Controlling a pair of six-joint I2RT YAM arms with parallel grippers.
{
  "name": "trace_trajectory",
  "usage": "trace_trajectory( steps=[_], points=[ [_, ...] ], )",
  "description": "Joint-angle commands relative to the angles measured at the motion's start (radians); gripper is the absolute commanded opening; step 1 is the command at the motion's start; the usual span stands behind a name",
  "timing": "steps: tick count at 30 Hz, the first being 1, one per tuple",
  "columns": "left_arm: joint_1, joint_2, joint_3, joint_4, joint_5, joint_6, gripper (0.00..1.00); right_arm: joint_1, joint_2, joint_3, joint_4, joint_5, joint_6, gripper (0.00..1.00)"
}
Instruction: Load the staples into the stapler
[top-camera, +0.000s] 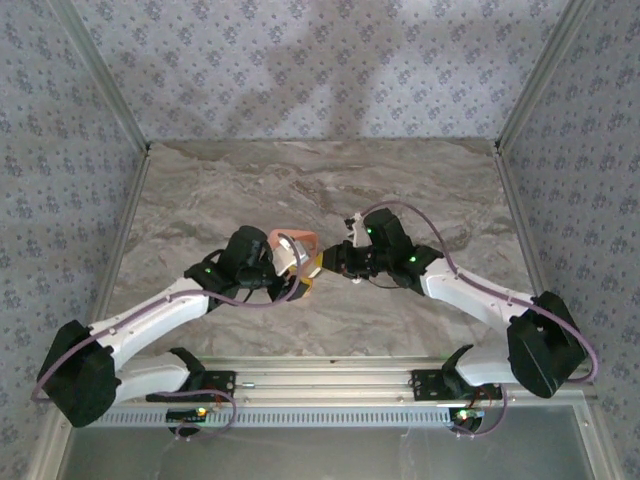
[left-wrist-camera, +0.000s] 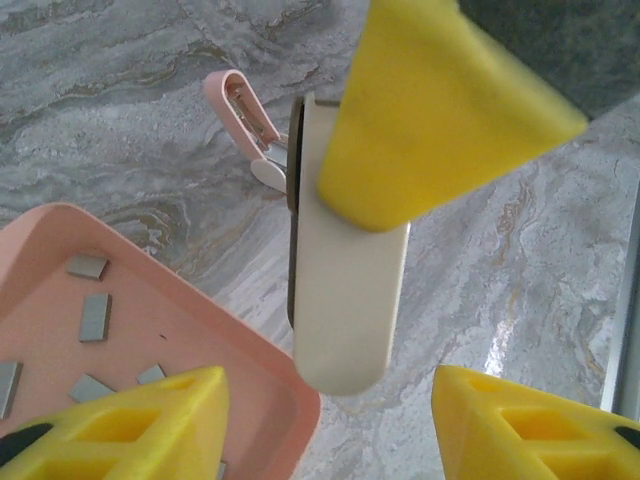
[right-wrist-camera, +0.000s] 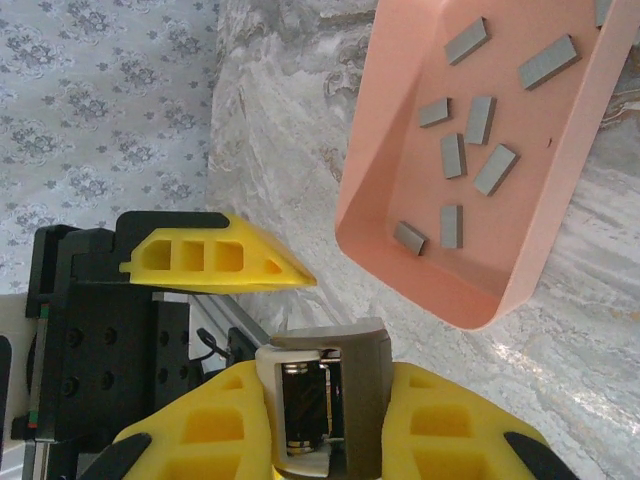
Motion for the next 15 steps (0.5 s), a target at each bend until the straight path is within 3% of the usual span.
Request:
trace_trajectory(
  steps=[1, 9, 15],
  points=[
    [-0.01, 0.02, 0.02, 0.052, 0.019, 0.01, 0.53, -0.004, 0.003, 0.011, 0.006, -0.034, 0.022, 0.06],
    [-0.013, 0.025, 0.025, 0.057, 0.047, 0.038, 0.41, -0.002, 0.004, 0.005, 0.01, -0.035, 0.028, 0.06],
    [-0.015, 0.024, 0.025, 0.063, 0.057, 0.05, 0.37, 0.0, 0.003, 0.004, 0.012, -0.04, 0.031, 0.06]
  ],
)
